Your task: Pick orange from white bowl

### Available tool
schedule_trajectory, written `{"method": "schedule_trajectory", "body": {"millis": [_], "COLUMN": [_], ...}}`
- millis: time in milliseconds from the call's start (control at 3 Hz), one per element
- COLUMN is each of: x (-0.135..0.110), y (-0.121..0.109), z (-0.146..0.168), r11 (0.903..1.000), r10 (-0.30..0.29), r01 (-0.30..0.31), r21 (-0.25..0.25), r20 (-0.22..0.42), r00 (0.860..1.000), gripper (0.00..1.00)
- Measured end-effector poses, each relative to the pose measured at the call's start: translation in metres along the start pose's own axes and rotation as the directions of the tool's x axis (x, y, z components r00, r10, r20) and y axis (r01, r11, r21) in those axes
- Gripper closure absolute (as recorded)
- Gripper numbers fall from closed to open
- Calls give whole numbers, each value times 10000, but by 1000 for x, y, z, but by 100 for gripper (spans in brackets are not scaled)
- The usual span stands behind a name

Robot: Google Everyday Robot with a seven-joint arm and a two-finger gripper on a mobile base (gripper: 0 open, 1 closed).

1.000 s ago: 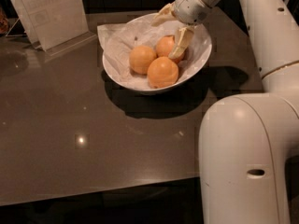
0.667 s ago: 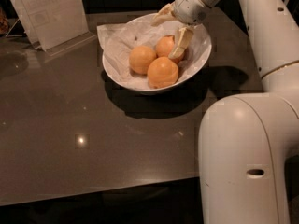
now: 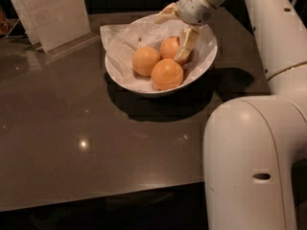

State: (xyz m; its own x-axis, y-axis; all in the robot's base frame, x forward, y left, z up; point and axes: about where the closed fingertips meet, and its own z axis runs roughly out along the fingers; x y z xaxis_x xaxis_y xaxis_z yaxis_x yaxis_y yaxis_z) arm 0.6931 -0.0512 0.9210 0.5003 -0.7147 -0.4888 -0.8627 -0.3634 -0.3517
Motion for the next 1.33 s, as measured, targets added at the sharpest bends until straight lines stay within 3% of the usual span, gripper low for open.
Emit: {"method": "schedule_trajectory", "body": {"millis": [1333], "x": [0], "y": [0], "z": [0], "r11": [10000], "r10": [0], "r01": [0], "r21": [1], "r20": [0], "r00": [10000], "gripper": [16]}}
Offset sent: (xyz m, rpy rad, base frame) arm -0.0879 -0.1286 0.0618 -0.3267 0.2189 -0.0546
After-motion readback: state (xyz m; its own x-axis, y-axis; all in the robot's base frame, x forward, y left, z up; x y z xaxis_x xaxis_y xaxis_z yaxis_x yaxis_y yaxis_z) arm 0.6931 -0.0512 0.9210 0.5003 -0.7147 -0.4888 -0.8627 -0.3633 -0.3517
